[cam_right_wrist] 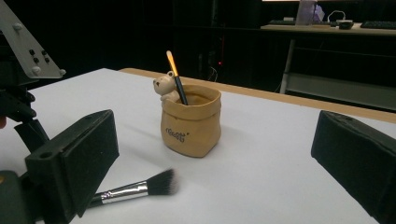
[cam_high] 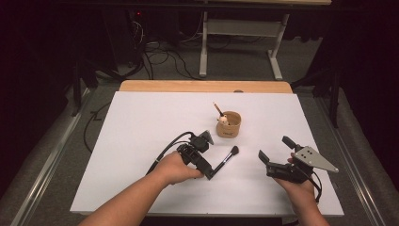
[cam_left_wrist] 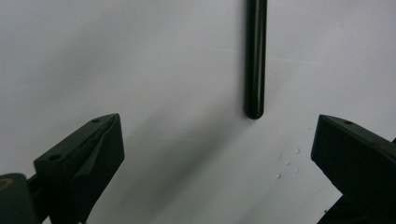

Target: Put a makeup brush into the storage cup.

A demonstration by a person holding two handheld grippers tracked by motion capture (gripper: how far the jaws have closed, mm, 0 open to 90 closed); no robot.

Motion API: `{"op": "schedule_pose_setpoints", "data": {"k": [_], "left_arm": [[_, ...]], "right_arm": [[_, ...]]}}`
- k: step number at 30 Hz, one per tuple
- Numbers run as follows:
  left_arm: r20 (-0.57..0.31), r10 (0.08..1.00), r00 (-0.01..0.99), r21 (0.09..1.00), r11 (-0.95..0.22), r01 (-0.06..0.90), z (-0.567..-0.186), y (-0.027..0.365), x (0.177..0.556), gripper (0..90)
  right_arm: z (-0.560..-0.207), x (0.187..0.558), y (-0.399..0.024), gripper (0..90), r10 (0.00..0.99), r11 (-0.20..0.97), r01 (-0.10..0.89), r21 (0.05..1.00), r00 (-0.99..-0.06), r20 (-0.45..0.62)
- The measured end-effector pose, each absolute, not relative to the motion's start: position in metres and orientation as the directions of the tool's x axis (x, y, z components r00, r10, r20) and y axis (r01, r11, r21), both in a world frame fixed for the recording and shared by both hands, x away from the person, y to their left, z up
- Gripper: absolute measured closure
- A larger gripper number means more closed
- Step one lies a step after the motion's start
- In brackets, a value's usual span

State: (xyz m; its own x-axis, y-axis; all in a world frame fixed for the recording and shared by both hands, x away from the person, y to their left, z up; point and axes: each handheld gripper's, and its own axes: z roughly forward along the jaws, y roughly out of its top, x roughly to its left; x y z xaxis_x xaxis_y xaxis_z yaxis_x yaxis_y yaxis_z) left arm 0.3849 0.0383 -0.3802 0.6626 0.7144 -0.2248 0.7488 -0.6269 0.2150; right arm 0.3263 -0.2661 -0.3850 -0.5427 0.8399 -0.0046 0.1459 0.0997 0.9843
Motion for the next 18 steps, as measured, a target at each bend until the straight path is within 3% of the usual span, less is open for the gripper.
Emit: {"op": "schedule_pose_setpoints", "data": {"k": [18], "left_arm": [[-0.227, 0.71, 0.667, 0.219, -0.63, 0.745, -0.378, 0.0364, 0.3851, 6.5]], "right_arm": [[-0.3848, 0.326, -0.2663, 2.6, 0.842, 0.095, 0.148, 0.984, -0.54, 0.0]]}}
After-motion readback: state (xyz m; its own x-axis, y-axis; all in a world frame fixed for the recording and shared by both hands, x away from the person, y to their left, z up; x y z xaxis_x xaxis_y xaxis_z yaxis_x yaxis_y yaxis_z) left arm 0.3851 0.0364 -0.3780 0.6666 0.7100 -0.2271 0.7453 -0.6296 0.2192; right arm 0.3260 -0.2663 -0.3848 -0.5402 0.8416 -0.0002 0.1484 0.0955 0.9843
